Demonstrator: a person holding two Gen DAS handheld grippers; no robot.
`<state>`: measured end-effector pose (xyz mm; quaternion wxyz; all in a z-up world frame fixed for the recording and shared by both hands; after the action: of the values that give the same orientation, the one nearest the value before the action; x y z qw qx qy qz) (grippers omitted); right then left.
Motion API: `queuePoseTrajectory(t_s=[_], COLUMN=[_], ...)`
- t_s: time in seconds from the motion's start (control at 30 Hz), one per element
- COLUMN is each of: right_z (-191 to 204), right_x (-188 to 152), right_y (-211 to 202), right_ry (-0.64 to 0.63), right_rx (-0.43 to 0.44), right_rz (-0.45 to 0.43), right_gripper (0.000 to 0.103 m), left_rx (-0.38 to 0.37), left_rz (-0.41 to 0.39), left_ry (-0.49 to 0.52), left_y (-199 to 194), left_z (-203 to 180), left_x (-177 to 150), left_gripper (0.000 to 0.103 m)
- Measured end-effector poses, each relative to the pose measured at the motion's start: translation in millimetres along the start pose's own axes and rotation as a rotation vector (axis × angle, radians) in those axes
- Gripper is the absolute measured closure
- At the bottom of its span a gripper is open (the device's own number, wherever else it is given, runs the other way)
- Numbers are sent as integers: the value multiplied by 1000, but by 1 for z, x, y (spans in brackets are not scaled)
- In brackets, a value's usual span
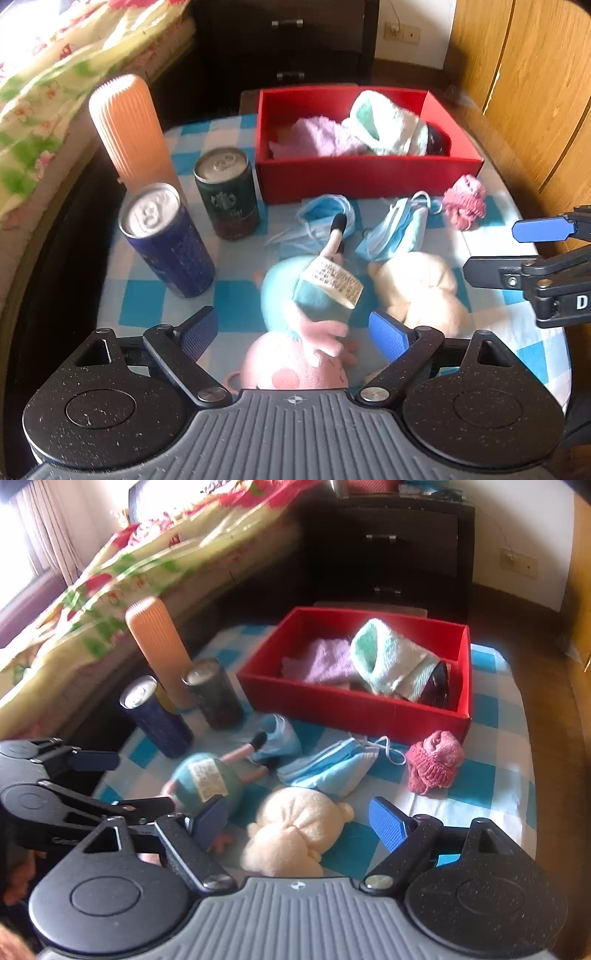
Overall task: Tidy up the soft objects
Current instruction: 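Move left tool to the pink pig plush while right tool reaches the cream bear plush, then close left tool on the pig plush while right tool grasps the bear plush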
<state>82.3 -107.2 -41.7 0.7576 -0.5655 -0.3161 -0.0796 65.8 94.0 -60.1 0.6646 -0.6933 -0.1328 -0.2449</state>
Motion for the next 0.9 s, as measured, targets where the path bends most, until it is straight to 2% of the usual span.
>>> queuePoseTrajectory(t_s=[0.3, 0.47, 0.57, 0.67, 0.9], right_z=[-5, -7, -9, -3, 3], right_x=[-13, -23, -24, -25, -28], right_y=[49, 70, 80, 87, 99], right_ry=[23, 79, 102, 100, 112], right_rx=[-71, -59, -63, -24, -6], right_rz=[107, 177, 193, 213, 228], right_gripper=[39, 39, 39, 39, 39], left_rx=[-47, -54, -70, -35, -38], left_rz=[91, 141, 186, 213, 211], left_ry=[-26, -17, -61, -28, -51], left_y=[36, 54, 67, 78, 76], left_z=[1, -2, 2, 2, 8], left_x=[-3, -7, -13, -19, -23], left_gripper=[19, 25, 29, 29, 35])
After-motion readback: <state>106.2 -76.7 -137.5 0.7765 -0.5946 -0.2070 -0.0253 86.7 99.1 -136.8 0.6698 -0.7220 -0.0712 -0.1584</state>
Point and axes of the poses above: each gripper's, at about its wrist camera, not at the fingertips, and y roughly the way its jaws point, z to its left, x to its top, the point moved 10 cm from there along y, roughly the way its jaws point, and after that the axes turned 3 degrees about -x, right-handed, at the moved point
